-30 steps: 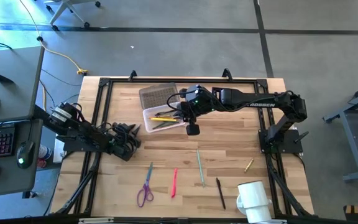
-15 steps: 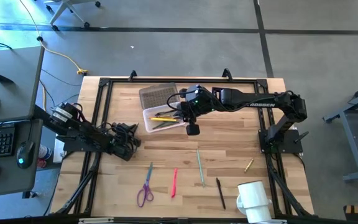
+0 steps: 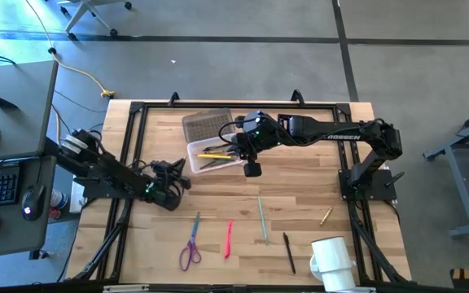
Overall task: Pick & place school supplies into a supply box
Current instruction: Put the blue colored pencil into the transparent supply box, then put the light green crayon into the transparent supply box
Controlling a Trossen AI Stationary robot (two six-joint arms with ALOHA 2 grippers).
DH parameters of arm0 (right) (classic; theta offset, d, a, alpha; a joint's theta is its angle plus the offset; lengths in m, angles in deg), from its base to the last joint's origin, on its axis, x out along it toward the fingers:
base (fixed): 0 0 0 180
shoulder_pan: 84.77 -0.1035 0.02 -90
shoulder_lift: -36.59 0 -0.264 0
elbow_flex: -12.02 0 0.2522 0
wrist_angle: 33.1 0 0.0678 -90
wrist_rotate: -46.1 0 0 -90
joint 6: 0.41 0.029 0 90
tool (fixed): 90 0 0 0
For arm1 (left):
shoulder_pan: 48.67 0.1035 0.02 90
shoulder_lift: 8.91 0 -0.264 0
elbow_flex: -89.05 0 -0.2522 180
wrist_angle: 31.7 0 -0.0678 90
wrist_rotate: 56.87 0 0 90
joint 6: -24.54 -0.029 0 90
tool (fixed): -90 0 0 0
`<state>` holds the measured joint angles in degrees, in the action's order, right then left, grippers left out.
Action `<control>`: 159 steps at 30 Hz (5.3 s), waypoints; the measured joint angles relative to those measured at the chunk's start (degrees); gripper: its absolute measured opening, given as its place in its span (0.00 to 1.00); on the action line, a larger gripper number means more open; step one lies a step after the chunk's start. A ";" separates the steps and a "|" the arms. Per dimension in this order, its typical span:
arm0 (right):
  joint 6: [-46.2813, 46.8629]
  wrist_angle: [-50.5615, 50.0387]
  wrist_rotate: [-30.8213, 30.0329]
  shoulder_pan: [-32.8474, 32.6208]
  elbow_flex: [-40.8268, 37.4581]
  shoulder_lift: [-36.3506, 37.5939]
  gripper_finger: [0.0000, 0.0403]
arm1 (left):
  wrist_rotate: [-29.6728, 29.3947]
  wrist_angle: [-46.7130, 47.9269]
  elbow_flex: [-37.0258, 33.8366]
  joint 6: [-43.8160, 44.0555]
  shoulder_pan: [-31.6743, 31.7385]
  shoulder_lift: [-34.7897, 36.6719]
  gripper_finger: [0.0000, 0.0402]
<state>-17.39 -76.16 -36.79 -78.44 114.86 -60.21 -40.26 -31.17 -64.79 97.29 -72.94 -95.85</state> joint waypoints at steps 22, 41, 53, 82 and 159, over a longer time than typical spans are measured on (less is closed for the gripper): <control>4.79 -1.05 -0.15 0.00 0.00 -0.01 0.07 | 38.67 -0.45 23.03 -50.01 30.01 0.11 0.10; 8.10 -16.09 -12.57 -0.07 0.00 -0.01 0.05 | 48.60 -6.14 38.27 -58.05 37.46 -21.09 0.22; 7.98 -17.43 -10.99 -0.13 0.00 -0.01 0.05 | 48.96 -4.19 40.55 -63.92 37.40 -20.69 0.38; 34.90 -18.82 -14.54 -6.13 -28.28 20.60 0.05 | 48.32 53.48 40.49 -44.44 37.29 24.64 0.08; 9.04 -29.18 2.64 -32.78 -43.01 24.32 0.47 | 32.79 49.40 40.46 -51.48 37.40 22.25 0.12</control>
<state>-8.36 -105.34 -34.15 -111.22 71.84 -35.90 -7.47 18.23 -24.33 45.80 -35.54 -73.60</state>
